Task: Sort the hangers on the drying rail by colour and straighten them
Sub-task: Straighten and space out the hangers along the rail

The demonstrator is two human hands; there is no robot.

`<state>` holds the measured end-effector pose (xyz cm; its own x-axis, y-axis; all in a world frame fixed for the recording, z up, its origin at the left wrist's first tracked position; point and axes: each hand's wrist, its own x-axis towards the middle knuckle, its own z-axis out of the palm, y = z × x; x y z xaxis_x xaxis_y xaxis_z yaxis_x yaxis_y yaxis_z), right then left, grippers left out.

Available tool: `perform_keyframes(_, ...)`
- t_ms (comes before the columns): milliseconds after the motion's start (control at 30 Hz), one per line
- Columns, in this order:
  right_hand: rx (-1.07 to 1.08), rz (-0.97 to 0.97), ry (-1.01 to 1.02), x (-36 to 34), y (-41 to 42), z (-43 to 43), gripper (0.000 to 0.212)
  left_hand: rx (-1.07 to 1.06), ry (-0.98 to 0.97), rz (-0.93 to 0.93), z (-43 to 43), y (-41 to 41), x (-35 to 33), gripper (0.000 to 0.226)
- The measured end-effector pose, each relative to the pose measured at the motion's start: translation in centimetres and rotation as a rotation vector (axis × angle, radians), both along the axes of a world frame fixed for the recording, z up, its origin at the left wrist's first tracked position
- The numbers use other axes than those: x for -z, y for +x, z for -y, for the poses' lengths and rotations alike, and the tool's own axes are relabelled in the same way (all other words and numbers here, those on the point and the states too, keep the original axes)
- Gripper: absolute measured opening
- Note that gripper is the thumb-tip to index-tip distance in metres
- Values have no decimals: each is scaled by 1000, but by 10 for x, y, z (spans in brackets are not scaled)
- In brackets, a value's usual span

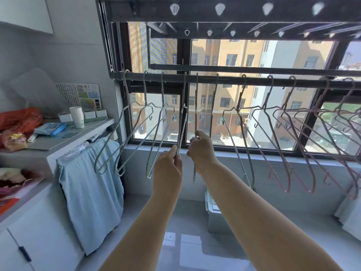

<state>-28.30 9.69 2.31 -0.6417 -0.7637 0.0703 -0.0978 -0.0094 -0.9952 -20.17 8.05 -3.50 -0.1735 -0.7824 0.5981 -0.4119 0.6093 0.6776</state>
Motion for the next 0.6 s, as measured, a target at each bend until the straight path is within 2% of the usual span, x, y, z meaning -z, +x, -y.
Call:
perform_keyframes(133,-14,68,-61,-2,-1,-7,31,6,-7,-54,-3,-1,-2,35)
perform_keyframes(267,-20,90,-55,-3,-3,-11,43,40,-4,-97,-3,-2,-3,39)
perform_keyframes(400,-9,120,-61,-4,-3,-16,42,36,-32,2,-4,-3,-2,41)
perform_keyframes(500,-87,241,-72,-9,-3,-26,35,27,-17,53,-7,-4,-5,45)
perform_keyframes(600,-75,229,-58,-8,-3,-26,42,8,27,97,-7,-4,-6,57)
